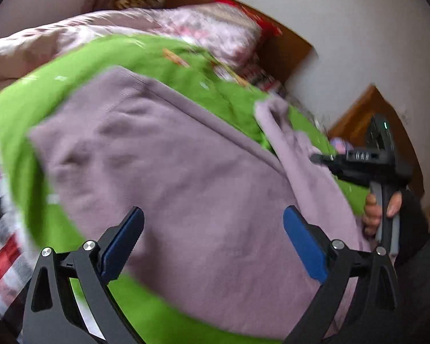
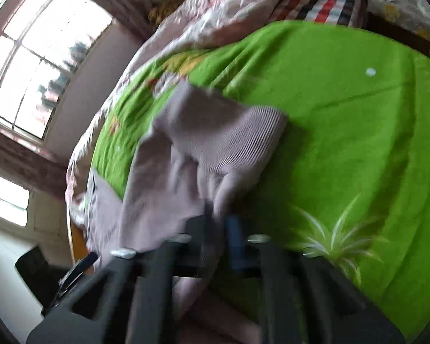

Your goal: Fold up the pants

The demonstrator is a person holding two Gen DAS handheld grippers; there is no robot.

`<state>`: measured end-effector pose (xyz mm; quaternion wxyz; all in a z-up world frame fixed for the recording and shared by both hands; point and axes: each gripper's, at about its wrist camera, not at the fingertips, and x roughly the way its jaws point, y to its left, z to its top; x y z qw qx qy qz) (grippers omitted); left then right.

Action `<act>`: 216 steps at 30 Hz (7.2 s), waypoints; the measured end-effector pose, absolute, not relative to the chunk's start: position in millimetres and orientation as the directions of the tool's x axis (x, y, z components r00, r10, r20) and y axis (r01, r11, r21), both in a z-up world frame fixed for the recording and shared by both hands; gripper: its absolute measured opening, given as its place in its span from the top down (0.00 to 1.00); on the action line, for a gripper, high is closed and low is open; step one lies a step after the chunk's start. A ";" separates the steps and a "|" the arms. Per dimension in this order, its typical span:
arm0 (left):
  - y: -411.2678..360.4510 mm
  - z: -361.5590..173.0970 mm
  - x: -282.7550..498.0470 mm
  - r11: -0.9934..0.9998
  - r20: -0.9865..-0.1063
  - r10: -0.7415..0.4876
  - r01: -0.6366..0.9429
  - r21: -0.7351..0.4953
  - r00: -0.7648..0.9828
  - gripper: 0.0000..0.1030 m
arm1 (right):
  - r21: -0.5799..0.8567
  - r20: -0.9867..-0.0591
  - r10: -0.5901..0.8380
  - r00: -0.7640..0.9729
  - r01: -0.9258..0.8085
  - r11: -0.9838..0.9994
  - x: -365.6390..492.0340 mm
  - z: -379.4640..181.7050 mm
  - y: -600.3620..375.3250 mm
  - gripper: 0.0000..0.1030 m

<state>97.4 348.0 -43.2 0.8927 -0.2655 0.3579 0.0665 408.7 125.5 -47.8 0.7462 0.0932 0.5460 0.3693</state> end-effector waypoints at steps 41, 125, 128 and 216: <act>437.0 -68.7 76.1 0.638 -0.621 -0.030 -0.463 -0.615 0.783 0.52 | 0.163 -0.777 0.628 0.042 -0.951 0.264 308.7 -19.4 351.6 0.67; -160.2 -42.5 213.5 0.848 -0.815 -0.279 0.528 0.038 0.508 0.01 | 0.307 -0.632 0.155 0.759 0.062 0.950 71.0 -0.8 -403.3 0.15; -157.3 -43.1 216.6 0.850 -0.816 -0.284 0.527 0.030 0.504 0.01 | 0.420 -0.614 0.155 0.774 0.155 0.894 42.9 -13.1 -424.8 0.15; 251.3 -39.4 210.0 0.977 -0.824 -0.029 -0.160 -0.144 0.566 0.02 | 0.023 -0.804 0.357 0.475 -0.576 0.817 238.7 -52.8 44.6 0.05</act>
